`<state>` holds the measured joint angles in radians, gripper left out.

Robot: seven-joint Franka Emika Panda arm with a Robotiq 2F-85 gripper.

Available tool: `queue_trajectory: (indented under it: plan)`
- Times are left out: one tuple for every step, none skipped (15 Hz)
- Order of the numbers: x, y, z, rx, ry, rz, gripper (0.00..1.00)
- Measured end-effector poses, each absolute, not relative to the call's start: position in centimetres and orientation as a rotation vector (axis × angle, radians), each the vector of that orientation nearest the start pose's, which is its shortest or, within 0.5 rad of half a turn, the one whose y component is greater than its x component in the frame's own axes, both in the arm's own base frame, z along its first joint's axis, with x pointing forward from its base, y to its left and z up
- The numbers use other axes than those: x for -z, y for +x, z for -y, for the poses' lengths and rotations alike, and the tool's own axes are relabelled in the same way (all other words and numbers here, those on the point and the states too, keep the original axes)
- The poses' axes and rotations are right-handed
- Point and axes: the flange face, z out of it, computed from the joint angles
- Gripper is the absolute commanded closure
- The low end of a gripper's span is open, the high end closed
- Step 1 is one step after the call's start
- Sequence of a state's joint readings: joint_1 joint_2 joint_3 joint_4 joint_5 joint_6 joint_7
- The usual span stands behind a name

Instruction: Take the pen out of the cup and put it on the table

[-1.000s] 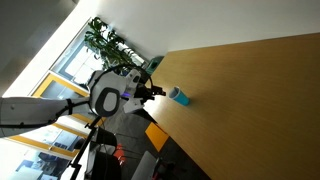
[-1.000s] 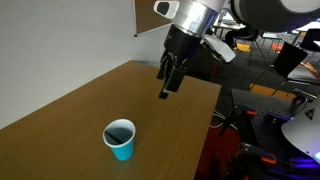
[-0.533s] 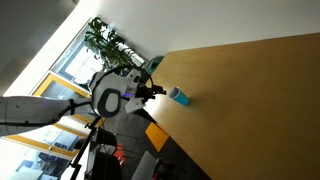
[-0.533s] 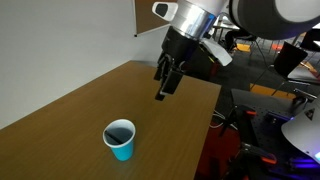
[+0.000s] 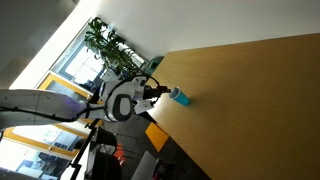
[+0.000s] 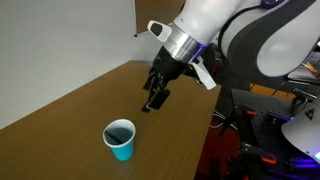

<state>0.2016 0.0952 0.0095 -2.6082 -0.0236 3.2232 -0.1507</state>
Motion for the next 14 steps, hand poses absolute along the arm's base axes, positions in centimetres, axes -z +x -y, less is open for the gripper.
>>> queue_trajectory:
  plan:
    - [-27.3,47.1,-10.0,0.798,-2.975,0.565,0.00]
    - [-26.8,47.4,-10.0,0.790,-2.981,0.550,0.00]
    - [-26.4,47.7,-10.1,0.782,-2.984,0.540,0.00]
    - [-26.0,47.9,-10.5,0.773,-2.984,0.538,0.00]
    - [-25.6,48.1,-11.1,0.765,-2.982,0.536,0.00]
    - [-25.2,48.2,-11.8,0.756,-2.979,0.545,0.00]
    - [-24.9,48.3,-12.5,0.748,-2.975,0.550,0.00]
    - [-24.5,48.4,-13.3,0.740,-2.970,0.558,0.00]
    - [-24.2,48.5,-13.9,0.734,-2.967,0.568,0.00]
    - [-24.0,48.6,-14.5,0.731,-2.965,0.570,0.01]
    - [-23.8,48.7,-14.9,0.730,-2.964,0.578,0.05]
    - [-23.6,48.8,-15.2,0.730,-2.964,0.587,0.09]
    - [-23.5,49.0,-15.5,0.732,-2.963,0.594,0.17]
    - [-23.5,49.2,-15.7,0.735,-2.963,0.601,0.21]
